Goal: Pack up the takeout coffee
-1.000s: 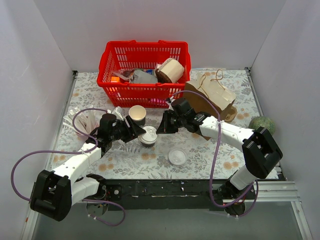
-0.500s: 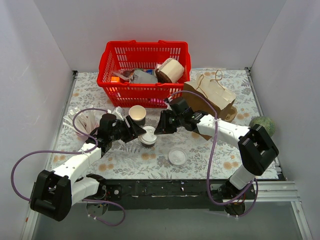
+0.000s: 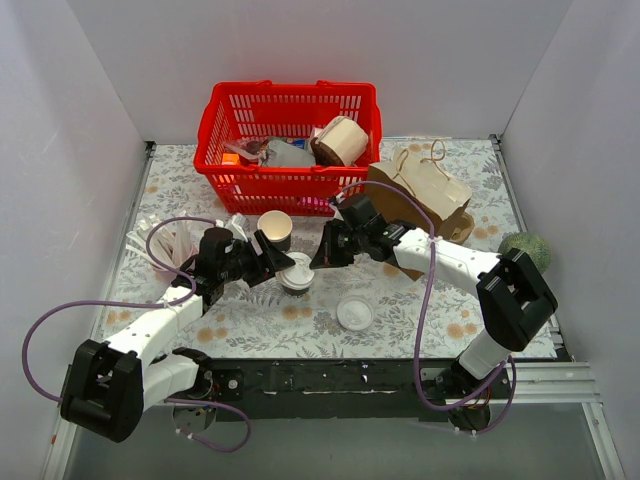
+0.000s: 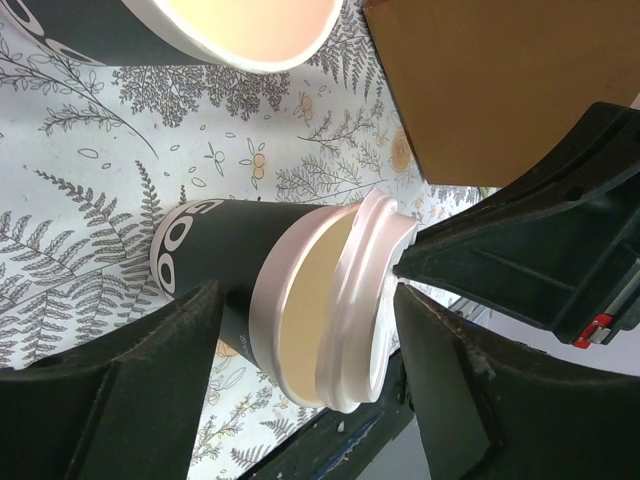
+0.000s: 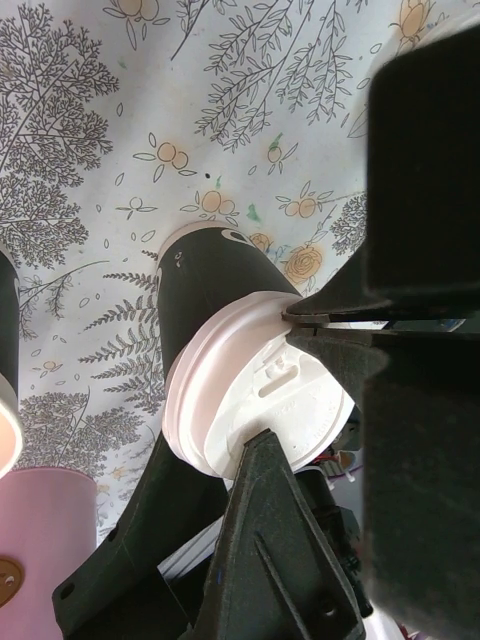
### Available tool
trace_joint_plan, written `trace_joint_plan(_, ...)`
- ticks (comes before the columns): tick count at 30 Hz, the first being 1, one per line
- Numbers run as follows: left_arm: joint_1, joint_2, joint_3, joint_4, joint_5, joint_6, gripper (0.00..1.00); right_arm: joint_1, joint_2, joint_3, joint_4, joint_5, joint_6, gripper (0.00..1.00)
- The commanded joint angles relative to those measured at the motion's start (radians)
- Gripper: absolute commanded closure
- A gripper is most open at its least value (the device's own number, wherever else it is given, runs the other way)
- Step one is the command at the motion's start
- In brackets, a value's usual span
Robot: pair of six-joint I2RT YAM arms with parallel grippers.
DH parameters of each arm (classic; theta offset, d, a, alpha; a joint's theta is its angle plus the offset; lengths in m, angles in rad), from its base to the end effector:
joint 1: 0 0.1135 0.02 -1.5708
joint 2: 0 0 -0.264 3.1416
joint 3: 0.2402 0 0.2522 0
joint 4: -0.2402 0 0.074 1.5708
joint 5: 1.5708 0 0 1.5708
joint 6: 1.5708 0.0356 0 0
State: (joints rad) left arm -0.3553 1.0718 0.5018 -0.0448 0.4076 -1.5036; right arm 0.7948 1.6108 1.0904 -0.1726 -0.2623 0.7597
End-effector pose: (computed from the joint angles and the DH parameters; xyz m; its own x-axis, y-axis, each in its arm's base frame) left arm 0.2008 -0.0896 0.2021 -0.6579 -0.7329 0.1733 -0.4977 0.2504 -0.8304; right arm 0.2430 0.2608 0.2383 -0.8954 0.0373 -0.4437 -0.2929 0.7013 0.6500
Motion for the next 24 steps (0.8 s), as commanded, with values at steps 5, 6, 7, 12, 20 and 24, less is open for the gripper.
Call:
trace_joint_plan(5, -0.002, -0.045, 0.033, -0.023, 0.016, 0.006, 0.25, 0.011, -0.038, 0.095, -0.083, 0.032, -0.028, 0.99)
trace_joint_plan(6, -0.004, -0.049, 0.035, -0.027, 0.016, 0.006, 0.24, 0.012, -0.041, 0.107, -0.09, 0.041, -0.031, 0.99)
trace_joint_plan(7, -0.004, -0.055, 0.038, -0.03, 0.014, 0.008, 0.22, 0.012, -0.04, 0.114, -0.096, 0.044, -0.033, 0.99)
trace_joint_plan(12, -0.002, -0.078, 0.044, -0.055, -0.003, 0.017, 0.21, 0.015, -0.019, 0.178, -0.227, 0.078, -0.049, 0.99)
trace_joint_plan(20, -0.004, -0.064, 0.049, -0.055, 0.016, 0.02, 0.22, 0.015, 0.046, 0.16, -0.234, 0.047, -0.036, 0.99)
trace_joint_plan(24, -0.004, -0.058, 0.049, -0.052, 0.017, 0.02, 0.26, 0.015, 0.06, 0.169, -0.238, 0.055, -0.037, 0.98)
